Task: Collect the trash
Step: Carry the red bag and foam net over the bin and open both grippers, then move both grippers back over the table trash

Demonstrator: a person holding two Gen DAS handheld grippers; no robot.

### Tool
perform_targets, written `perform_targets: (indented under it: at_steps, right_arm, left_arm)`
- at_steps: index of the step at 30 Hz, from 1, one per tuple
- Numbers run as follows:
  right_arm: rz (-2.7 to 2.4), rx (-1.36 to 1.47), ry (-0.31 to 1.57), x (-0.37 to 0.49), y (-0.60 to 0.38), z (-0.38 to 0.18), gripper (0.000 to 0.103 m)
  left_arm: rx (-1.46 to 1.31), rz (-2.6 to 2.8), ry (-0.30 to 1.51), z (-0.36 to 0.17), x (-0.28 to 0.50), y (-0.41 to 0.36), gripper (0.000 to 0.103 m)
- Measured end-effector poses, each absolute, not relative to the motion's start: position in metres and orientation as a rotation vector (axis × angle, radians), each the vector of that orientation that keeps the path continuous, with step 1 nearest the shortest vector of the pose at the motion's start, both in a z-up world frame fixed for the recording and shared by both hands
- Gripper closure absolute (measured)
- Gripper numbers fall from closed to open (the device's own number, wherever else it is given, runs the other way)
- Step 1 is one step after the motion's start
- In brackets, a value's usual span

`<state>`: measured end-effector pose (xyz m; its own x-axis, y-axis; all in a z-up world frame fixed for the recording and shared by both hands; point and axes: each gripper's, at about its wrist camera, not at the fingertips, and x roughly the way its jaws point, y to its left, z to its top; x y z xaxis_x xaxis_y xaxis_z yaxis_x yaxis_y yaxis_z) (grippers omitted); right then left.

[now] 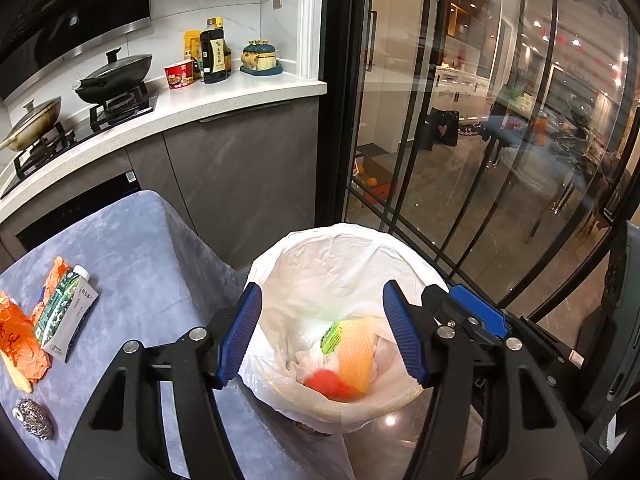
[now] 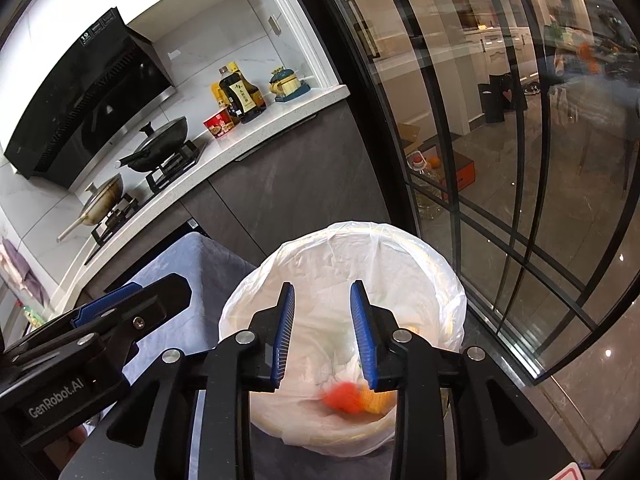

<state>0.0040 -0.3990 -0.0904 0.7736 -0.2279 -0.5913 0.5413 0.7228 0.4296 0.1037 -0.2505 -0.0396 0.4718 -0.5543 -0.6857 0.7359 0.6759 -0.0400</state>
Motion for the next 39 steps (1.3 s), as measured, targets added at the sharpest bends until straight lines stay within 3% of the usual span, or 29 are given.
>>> perform_targets:
  at_steps: [16, 26, 31, 39]
  right_arm:
    - [-0.47, 0.628, 0.514, -0.003, -0.397, -0.083, 0.064]
    - [-0.462, 0.596, 0.482, -0.002, -0.379, -0.062, 0.047]
    - [-0.436, 0.568, 0.459, 0.002, -0.358, -0.047, 0.039]
    - [-0.356, 0.517, 0.46, 0.021, -0.316, -0.03, 0.036]
  left_arm:
    - [0.262, -0.796, 0.712, -0.035, 0.107, -0.243, 0.04]
    - [0.212, -0.74, 0.688, -0.02, 0.113, -0.205, 0.03]
    - [0.174, -0.668, 0.679, -0.014, 0.118, -0.17, 0.014]
    - [0.096, -0.521, 0.697, -0.011, 0.141, -0.095, 0.011]
